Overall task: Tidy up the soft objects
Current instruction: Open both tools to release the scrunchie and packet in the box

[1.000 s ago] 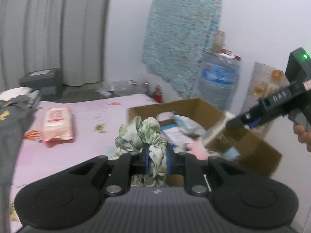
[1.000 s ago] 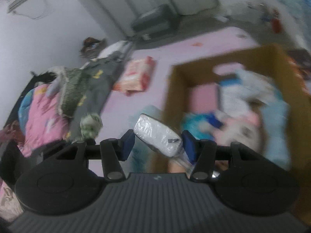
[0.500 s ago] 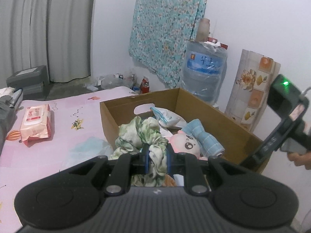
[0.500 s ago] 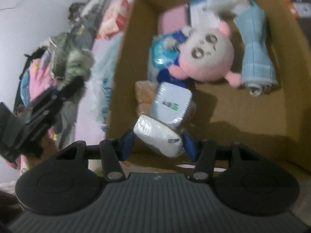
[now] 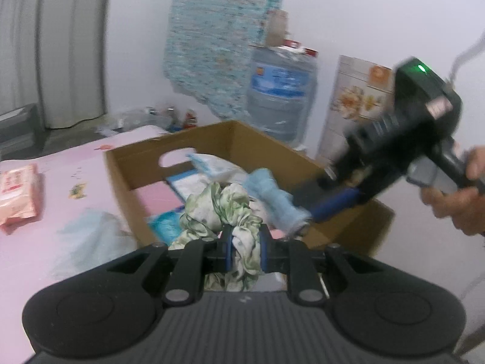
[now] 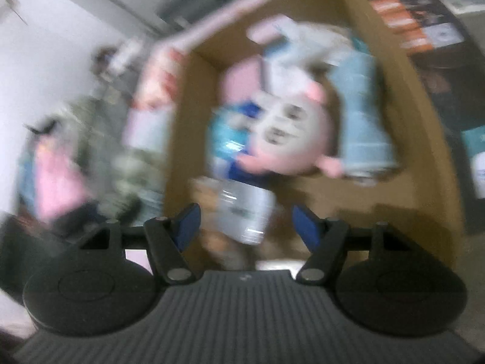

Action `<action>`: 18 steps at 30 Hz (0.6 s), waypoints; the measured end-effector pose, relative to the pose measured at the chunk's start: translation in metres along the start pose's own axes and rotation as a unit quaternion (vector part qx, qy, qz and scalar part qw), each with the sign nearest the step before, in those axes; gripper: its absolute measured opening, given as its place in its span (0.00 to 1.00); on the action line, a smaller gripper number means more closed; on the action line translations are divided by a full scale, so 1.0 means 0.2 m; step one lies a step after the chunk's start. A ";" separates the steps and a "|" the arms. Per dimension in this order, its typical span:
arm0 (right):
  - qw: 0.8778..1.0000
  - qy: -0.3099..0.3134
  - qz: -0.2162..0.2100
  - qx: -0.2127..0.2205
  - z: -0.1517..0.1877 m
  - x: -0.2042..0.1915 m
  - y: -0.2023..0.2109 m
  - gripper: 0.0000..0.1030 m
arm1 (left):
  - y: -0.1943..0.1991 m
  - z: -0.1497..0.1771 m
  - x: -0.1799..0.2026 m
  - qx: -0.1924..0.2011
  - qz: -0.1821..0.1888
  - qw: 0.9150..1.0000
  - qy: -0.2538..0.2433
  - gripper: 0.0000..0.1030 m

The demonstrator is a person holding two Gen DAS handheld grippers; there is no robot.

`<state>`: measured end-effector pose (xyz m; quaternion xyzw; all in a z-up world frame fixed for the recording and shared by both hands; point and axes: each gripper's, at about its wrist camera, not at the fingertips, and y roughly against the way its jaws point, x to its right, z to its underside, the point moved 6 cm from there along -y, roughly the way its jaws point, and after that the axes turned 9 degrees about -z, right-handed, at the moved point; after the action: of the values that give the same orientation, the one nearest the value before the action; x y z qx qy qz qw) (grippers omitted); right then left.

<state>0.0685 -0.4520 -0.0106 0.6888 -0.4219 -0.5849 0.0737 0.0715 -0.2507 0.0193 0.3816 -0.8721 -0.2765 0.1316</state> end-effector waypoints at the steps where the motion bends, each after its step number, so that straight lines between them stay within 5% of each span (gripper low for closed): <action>1: 0.999 -0.013 -0.030 0.010 0.00 -0.02 0.00 0.66 | 0.00 0.01 0.03 0.001 0.009 1.000 -0.006 0.17; 6: 0.994 -0.054 -0.094 0.016 0.02 -0.03 -0.06 0.62 | -0.02 0.04 0.17 0.002 0.041 0.999 -0.036 0.18; 11: 0.993 -0.072 -0.095 0.011 0.07 0.03 -0.10 0.28 | -0.07 0.06 0.28 -0.011 0.057 0.997 -0.055 0.18; 18: 0.994 -0.072 -0.066 0.058 0.08 0.13 0.01 0.19 | -0.15 0.06 0.33 -0.031 0.070 0.996 -0.050 0.32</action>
<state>0.0528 -0.4644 -0.0340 0.6740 -0.4134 -0.6112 -0.0357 0.0393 -0.3113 -0.0064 0.3010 -0.8931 -0.3127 0.1184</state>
